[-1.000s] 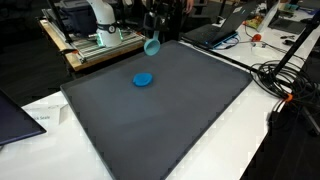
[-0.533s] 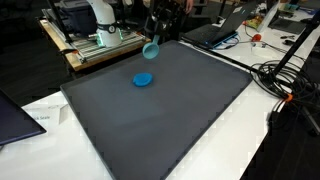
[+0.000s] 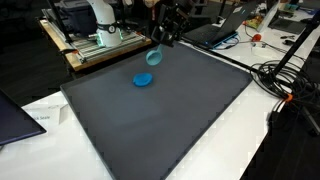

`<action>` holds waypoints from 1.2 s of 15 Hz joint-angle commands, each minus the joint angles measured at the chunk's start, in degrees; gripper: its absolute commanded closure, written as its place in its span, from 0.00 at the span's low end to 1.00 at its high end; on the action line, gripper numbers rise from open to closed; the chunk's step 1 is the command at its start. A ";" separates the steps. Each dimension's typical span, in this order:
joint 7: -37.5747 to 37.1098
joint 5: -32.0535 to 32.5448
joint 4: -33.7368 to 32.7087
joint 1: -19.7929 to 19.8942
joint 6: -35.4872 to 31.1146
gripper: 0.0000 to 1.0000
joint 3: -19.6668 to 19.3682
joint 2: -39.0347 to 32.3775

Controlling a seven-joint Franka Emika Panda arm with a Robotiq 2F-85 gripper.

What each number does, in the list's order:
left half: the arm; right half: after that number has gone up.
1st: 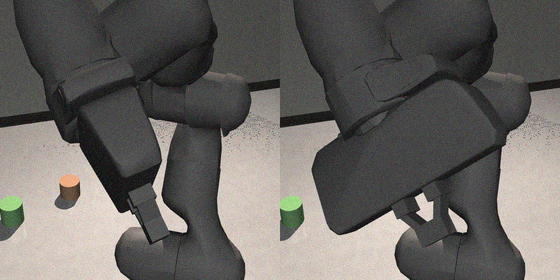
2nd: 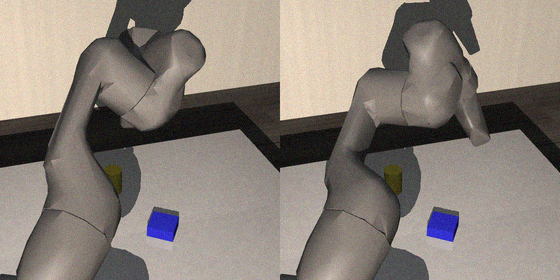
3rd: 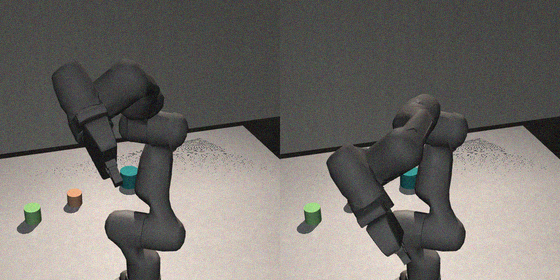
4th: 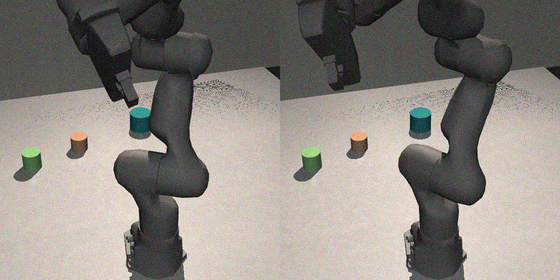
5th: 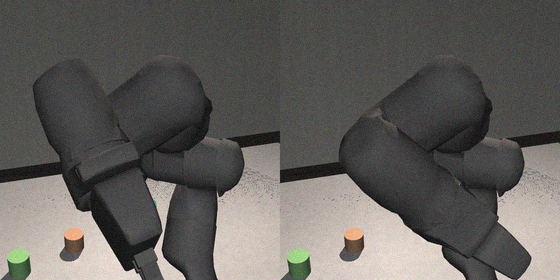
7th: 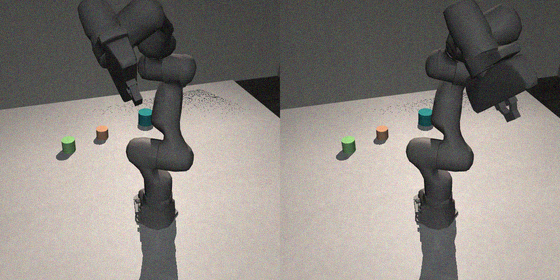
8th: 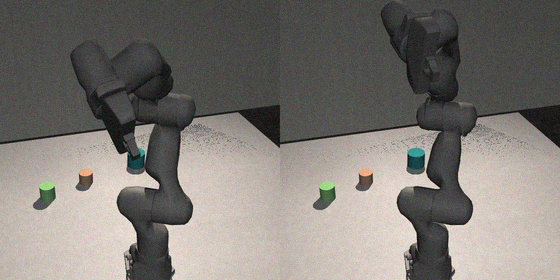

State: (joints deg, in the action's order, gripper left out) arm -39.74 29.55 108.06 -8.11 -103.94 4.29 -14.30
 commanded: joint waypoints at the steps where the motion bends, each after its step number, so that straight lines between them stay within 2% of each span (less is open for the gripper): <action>1: -3.09 3.43 -4.08 -2.89 3.21 0.77 -1.10 -4.97; 10: -9.38 8.66 -11.05 -7.43 8.30 0.77 -3.37 -15.48; 18: -13.61 10.28 -14.83 -8.85 8.85 0.77 -4.76 -21.67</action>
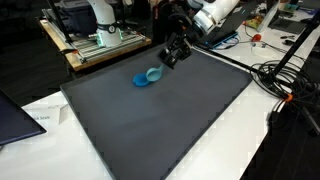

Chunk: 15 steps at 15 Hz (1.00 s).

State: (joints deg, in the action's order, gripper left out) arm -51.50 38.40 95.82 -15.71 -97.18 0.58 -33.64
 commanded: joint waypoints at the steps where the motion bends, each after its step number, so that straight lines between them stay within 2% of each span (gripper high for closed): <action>1: -2.54 1.62 -2.83 -1.45 2.25 0.77 -1.26 -3.02; 8: -5.17 2.78 -4.12 -2.81 3.09 0.77 -1.77 -6.50; 15: -3.67 3.91 -3.49 -3.04 2.72 0.77 -1.37 -7.04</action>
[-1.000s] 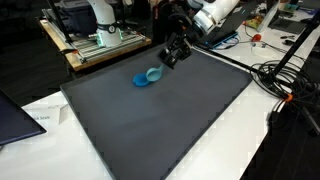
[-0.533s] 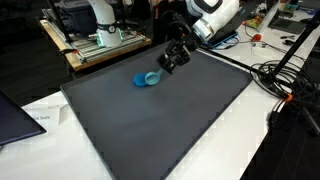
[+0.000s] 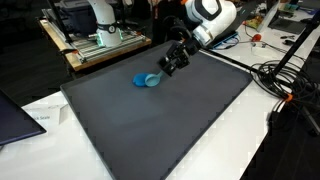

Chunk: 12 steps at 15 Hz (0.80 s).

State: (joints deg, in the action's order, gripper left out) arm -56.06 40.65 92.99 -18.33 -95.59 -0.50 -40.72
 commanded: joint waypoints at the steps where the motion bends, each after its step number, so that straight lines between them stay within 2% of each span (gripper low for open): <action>1: 2.31 1.32 -0.06 0.11 0.76 0.77 0.04 0.77; 6: 8.05 0.78 2.61 2.08 -2.24 0.77 0.50 4.61; 12: 19.68 -3.77 7.42 7.16 -12.30 0.77 1.75 10.49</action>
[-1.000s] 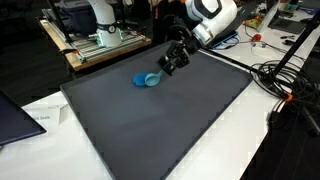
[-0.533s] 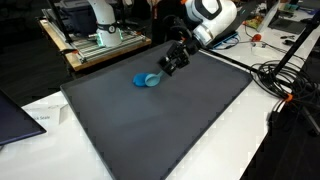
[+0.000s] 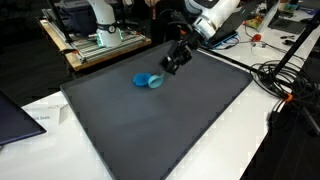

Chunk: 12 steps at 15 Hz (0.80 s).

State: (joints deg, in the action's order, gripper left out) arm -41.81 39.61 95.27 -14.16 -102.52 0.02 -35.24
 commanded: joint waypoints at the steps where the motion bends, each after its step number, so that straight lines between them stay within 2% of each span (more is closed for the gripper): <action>1: 7.70 -3.94 6.32 3.90 -7.45 0.77 1.27 6.12; 12: 32.85 -22.65 18.81 12.66 -19.01 0.77 0.22 16.74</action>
State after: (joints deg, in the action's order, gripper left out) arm -14.69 21.50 109.16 -3.52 -117.93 0.10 -22.79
